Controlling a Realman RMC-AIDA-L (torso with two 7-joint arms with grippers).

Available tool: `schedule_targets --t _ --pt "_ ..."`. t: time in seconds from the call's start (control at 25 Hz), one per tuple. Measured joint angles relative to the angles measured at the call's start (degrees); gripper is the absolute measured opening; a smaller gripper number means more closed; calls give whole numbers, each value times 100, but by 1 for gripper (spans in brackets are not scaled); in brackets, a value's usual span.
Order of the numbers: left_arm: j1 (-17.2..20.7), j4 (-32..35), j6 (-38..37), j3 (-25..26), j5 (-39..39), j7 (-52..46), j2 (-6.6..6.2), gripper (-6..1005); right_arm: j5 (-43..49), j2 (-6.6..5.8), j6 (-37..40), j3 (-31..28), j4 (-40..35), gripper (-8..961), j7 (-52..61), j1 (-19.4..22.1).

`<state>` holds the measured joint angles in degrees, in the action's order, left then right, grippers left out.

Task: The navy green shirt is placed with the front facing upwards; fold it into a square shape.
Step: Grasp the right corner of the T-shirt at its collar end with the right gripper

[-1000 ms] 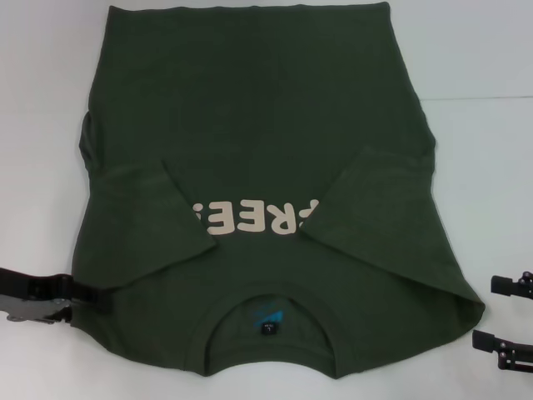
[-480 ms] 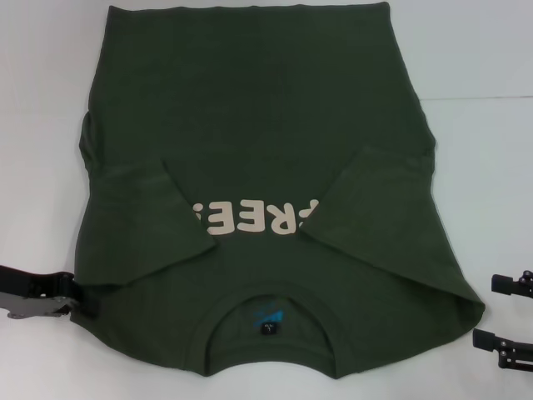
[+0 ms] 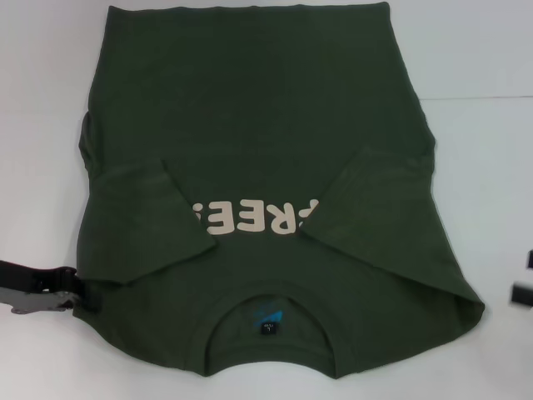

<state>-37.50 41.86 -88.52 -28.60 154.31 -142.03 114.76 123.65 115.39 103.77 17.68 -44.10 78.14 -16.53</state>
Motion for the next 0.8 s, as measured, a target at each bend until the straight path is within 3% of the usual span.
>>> schedule_targets --t 0.08,0.16,0.32,0.44,0.8 --pt "-10 1 -13 -1 -40 9 -8 37 0 -142 271 -66 -247 899 1230 -104" --pt "-22 4 -14 -2 -48 22 -14 37 7 -367 469 -74 -328 899 2414 -251" --pt "-10 4 -16 -6 -184 80 -16 37 216 -707 498 72 -116 898 4217 -567" --pt "4 -3 -28 -8 -252 157 -15 37 486 -885 370 150 227 898 5329 -822" --pt "21 0 -55 -4 -333 370 -15 37 1559 -1069 -130 802 625 735 6633 -1473"
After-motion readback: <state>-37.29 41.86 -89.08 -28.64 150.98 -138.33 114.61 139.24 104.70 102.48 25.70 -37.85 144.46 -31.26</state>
